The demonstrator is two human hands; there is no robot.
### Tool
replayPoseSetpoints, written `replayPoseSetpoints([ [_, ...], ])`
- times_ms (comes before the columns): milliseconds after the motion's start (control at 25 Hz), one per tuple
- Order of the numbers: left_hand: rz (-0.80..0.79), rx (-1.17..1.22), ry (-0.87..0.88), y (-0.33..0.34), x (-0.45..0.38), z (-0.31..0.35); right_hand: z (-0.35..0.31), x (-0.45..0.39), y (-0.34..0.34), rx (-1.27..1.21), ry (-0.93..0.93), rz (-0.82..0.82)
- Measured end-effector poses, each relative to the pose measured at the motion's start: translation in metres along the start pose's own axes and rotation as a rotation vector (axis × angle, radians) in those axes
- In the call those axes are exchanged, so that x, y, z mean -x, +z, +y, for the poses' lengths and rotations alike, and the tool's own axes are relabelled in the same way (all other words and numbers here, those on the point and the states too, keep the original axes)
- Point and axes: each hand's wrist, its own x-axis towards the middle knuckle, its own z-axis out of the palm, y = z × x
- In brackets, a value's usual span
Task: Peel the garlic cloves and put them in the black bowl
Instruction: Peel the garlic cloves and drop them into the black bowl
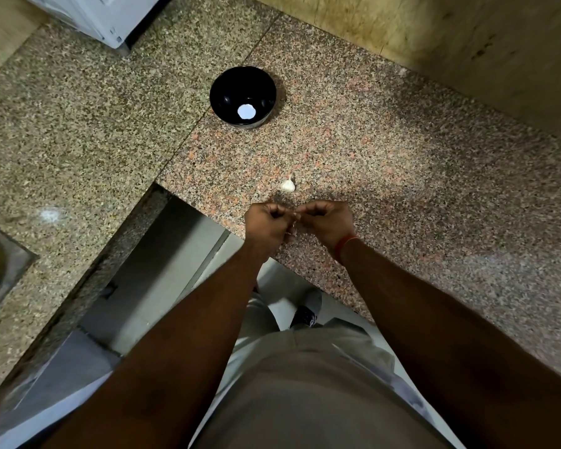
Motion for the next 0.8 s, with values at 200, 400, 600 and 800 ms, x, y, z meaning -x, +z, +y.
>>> replayPoseSetpoints([
  [200,0.008,-0.168,0.081,-0.0003,-0.0001,0.0030,0.0044,-0.0058,0.0009,0.068,0.013,-0.025],
  [400,0.081,-0.375,0.194,0.0015,-0.0057,-0.0028,0.0010,-0.0054,0.0082,0.065,0.022,-0.027],
  [600,0.089,-0.338,0.180,0.0035,-0.0024,-0.0006,0.0009,-0.0064,0.0083,0.078,0.015,-0.013],
  [800,0.044,-0.100,0.044,0.0034,-0.0027,0.0022,-0.0037,-0.0072,0.0040,0.011,0.016,-0.031],
])
